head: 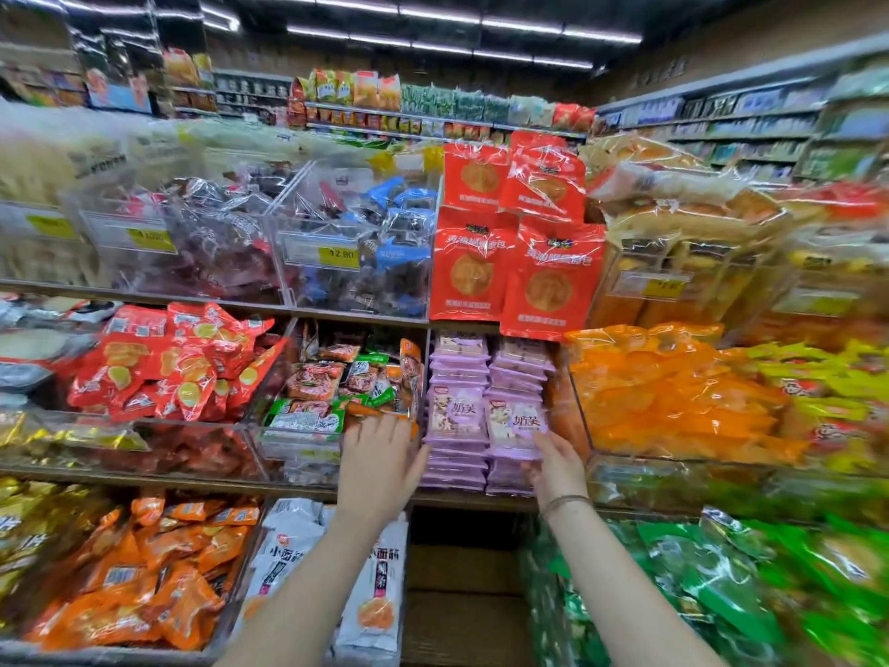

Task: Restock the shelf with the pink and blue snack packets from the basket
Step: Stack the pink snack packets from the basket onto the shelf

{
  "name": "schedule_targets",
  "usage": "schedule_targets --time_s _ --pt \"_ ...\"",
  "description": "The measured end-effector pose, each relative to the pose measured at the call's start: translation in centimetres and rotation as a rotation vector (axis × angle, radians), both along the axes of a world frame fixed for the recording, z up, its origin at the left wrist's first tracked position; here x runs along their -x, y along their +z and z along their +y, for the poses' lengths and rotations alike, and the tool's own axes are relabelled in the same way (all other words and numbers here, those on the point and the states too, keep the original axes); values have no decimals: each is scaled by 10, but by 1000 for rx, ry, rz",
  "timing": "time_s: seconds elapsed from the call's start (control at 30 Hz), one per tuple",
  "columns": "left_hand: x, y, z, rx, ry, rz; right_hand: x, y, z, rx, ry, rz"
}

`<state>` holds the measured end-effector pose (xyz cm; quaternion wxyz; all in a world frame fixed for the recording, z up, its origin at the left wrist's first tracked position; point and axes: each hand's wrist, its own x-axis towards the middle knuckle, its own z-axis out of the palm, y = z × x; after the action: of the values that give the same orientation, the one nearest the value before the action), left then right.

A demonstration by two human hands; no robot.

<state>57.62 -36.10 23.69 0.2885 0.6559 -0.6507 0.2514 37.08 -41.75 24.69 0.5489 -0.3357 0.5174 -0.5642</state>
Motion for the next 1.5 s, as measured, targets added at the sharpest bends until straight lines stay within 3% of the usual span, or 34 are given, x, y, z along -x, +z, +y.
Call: schedule_targets --time_s 0.13,0.37,0.57,0.7,0.93,1.17,1.5 --pt "-5 -9 -6 51 -14 -12 1 -14 -1 -34 -38 -62" --pt "-4 -13 -7 105 -16 0 4 -39 46 89 -46 319" --pt "-5 -20 -12 148 -13 2 5 -42 45 604 -22 1429" --pt "-7 -23 -12 144 -18 -9 1 -31 3 593 193 1777" --pt "-7 -24 -14 143 -2 -18 14 -29 -39 523 334 2030" --pt "-9 -29 -17 136 -2 -4 20 -39 -34 645 303 2042" --pt "-6 -21 -11 63 5 -4 12 -38 -52 552 333 2057"
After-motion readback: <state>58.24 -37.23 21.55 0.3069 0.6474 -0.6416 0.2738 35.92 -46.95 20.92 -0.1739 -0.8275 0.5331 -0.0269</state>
